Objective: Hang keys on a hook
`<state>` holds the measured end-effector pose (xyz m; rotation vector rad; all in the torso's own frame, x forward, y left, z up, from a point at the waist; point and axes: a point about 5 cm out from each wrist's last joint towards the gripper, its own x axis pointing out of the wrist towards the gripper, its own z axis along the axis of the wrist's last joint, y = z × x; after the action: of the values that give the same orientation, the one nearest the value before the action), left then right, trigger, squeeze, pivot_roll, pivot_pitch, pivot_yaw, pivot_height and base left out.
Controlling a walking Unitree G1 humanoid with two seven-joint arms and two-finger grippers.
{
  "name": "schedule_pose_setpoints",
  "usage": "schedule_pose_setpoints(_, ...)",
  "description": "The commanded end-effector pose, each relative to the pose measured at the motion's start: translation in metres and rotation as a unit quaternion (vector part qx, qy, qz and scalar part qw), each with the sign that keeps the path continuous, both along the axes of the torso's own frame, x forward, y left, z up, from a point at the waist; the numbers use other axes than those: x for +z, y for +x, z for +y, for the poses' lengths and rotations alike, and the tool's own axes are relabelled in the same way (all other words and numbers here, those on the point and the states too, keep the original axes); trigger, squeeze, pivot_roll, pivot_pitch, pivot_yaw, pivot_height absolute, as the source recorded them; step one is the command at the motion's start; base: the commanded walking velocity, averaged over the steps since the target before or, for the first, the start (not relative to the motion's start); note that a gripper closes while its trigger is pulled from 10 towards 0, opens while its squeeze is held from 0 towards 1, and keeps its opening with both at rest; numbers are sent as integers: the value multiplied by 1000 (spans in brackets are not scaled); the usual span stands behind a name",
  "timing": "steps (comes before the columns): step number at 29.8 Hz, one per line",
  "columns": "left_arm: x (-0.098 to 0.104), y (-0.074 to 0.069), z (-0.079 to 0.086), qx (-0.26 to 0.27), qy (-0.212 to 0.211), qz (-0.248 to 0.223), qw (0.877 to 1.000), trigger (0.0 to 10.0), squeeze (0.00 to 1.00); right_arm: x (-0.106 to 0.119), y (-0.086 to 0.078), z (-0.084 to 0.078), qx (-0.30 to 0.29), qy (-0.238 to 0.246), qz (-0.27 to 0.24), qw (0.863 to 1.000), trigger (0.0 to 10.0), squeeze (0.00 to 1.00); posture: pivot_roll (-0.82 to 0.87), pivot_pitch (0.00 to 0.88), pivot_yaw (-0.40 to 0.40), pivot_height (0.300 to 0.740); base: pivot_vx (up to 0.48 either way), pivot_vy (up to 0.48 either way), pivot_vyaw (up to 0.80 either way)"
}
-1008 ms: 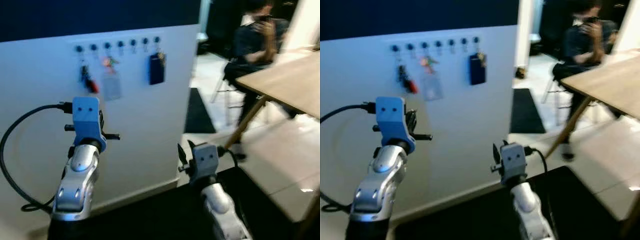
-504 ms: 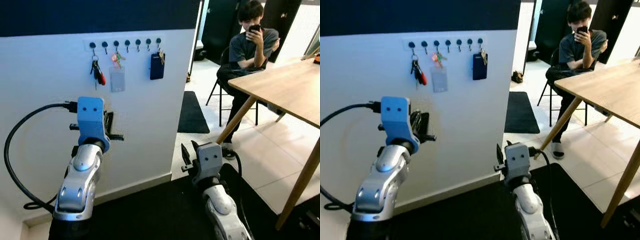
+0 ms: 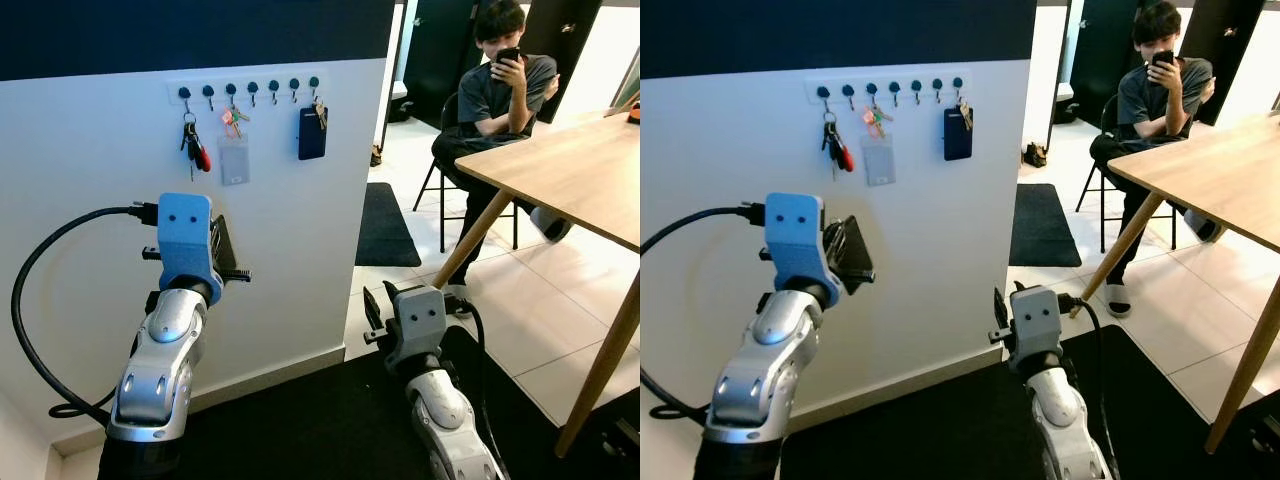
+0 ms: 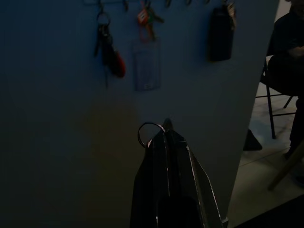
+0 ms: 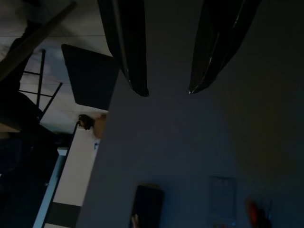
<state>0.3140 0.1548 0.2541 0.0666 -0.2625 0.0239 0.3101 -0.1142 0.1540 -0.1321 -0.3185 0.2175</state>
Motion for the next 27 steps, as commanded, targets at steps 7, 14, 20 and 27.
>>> schedule_pose_setpoints(7, -3, 1, 1, 5, 7, 4, 1000, 10000, 0, -5, -2, 1, 3, -4, 7, 1000, 10000, 0, 86, 124, 12, 740, 0, 0, 0)
schedule_pose_setpoints(14, -3, 1, 0, 4, 13, 6, 1000, 10000, 0, -5, -2, 2, 3, -4, 8, 1000, 10000, 0, 88, 129, 11, 740, 0, 0, 0)
schedule_pose_setpoints(20, -3, 1, 0, 6, 18, 5, 1000, 10000, 0, -5, -2, 2, 3, -4, 8, 1000, 10000, 0, 88, 130, 13, 740, 0, -46, 0)
schedule_pose_setpoints(27, -3, 2, -1, 7, 22, 7, 1000, 10000, 0, -5, -2, 2, 2, -3, 9, 1000, 10000, 0, 86, 129, 15, 740, 0, -451, 0)
